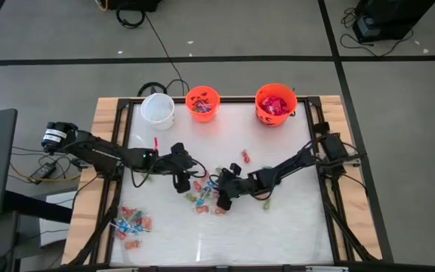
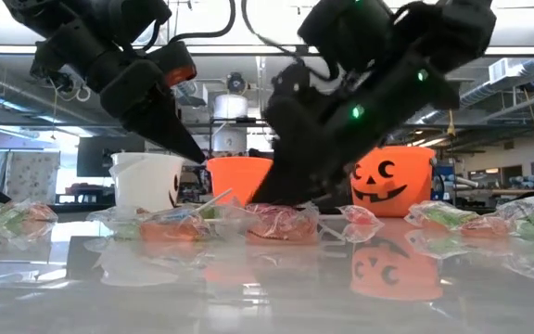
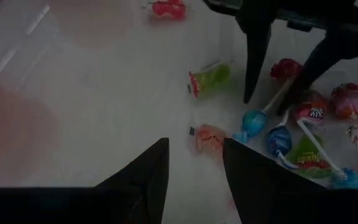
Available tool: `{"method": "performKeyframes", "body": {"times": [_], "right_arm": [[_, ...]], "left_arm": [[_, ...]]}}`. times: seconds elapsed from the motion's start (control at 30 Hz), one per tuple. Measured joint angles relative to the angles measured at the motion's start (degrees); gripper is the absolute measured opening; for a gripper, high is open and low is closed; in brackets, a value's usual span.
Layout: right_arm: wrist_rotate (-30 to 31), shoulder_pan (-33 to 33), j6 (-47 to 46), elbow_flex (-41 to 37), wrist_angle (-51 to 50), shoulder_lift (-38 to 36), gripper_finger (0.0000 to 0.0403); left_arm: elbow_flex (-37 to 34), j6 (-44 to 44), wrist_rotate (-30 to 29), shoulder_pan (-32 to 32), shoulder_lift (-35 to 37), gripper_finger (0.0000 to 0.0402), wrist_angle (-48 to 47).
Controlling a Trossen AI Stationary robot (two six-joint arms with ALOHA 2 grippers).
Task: Sort candy by brand, put in halloween buckets
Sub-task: Put the blue lollipop into the left orange bucket
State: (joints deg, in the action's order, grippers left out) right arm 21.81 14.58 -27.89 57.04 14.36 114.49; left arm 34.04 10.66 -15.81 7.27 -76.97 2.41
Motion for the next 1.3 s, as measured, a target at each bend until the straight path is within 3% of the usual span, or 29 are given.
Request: {"method": "performKeyframes", "body": {"times": [0.27, 0.47, 0.77, 0.93, 1.17, 1.3], "right_arm": [[0.4, -0.3, -1.9, 1.4, -1.8, 2.5, 0.0138], [2.2, -0.5, 1.0, 1.2, -3.5, 0.8, 0.0018], [2.0, -4.4, 5.9, 1.2, -1.7, -3.5, 0.0007], [1.0, -11.3, 15.1, 1.2, 0.2, -9.0, 0.0007], [-11.2, -27.8, 20.3, 6.2, 0.8, -9.2, 0.0007], [-15.6, -32.9, 23.6, 12.0, -0.2, -7.0, 0.0012]], "left_arm": [[0.0, -0.2, 0.0, 0.0, 0.0, 0.0158, -0.6], [-0.2, -3.0, -0.2, 0.0, 0.0, 0.0158, 0.0], [-6.1, -4.9, -0.8, -0.8, 0.0, 0.0158, 9.1], [-8.3, -4.1, -1.4, -1.6, 0.5, 0.0158, 11.5], [-8.4, -7.3, -2.5, -5.2, 0.5, 0.0158, 13.4], [-8.3, -8.7, 3.0, -8.6, 0.5, 0.0158, 14.1]]}}
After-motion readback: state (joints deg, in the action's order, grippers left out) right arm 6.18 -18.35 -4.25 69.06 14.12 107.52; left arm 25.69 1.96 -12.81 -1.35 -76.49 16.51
